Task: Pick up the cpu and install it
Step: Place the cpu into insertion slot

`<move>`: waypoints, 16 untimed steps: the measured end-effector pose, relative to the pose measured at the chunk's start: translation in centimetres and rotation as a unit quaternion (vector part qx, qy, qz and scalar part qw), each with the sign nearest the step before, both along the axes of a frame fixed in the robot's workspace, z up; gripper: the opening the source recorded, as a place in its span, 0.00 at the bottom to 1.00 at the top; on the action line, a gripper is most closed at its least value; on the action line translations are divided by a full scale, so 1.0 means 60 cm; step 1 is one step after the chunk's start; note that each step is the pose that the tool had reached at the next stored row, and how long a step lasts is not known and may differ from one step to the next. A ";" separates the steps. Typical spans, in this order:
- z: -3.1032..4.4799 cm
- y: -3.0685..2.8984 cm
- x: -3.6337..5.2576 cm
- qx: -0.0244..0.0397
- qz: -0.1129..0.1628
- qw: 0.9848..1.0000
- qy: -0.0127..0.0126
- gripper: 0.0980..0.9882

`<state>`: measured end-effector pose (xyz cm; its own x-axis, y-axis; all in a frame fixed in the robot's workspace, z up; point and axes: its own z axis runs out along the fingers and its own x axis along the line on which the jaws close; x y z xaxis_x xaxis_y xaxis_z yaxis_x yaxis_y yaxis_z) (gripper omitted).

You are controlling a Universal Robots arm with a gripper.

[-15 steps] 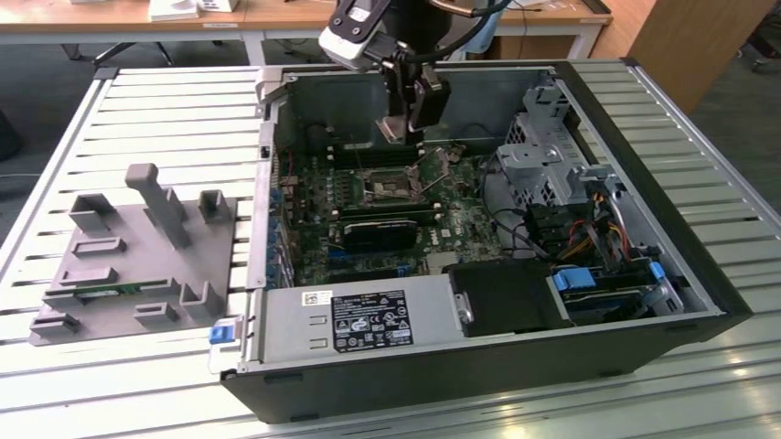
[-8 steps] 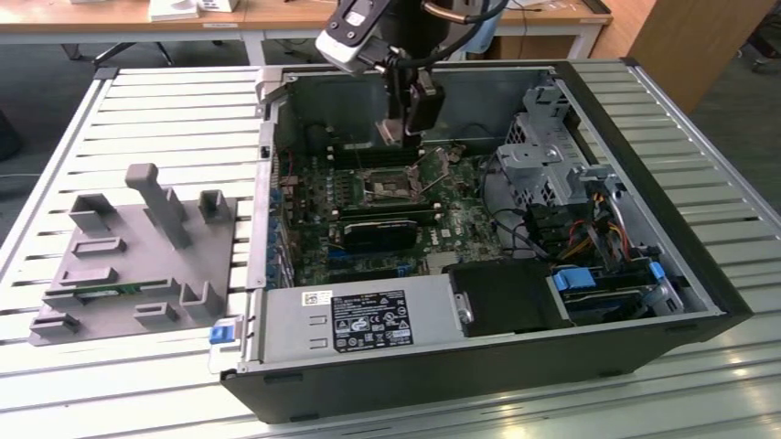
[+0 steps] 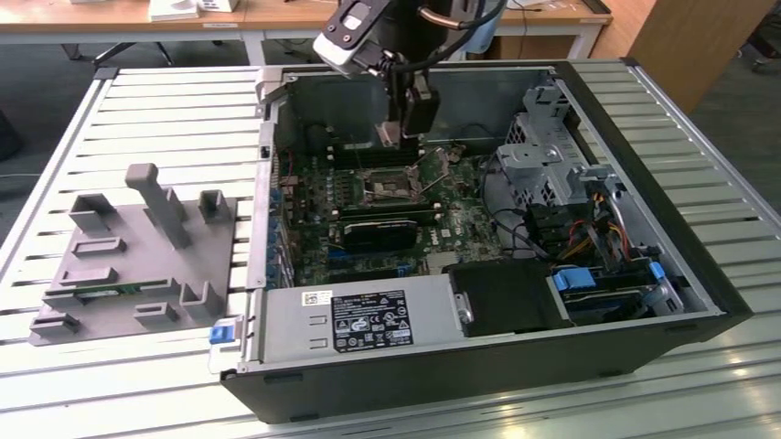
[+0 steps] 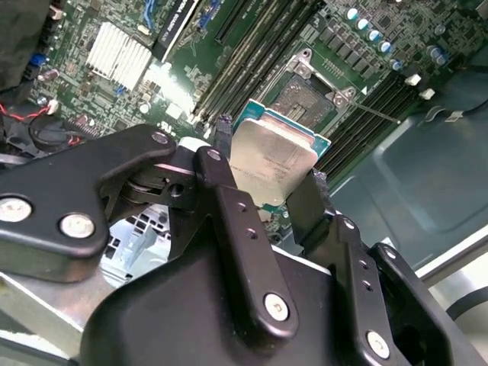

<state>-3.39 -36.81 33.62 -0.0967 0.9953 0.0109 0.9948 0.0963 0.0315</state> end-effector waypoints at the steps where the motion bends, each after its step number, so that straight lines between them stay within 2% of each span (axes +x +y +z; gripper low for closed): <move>1: -0.001 0.0002 0.000 0.001 0.000 1.000 0.001 0.50; 5: -0.004 0.0018 0.000 0.007 -0.004 1.000 0.003 0.50; 11: -0.017 0.0058 0.000 0.007 -0.009 1.000 0.004 0.50; 16: -0.026 0.0133 0.000 0.007 -0.009 1.000 0.004 0.50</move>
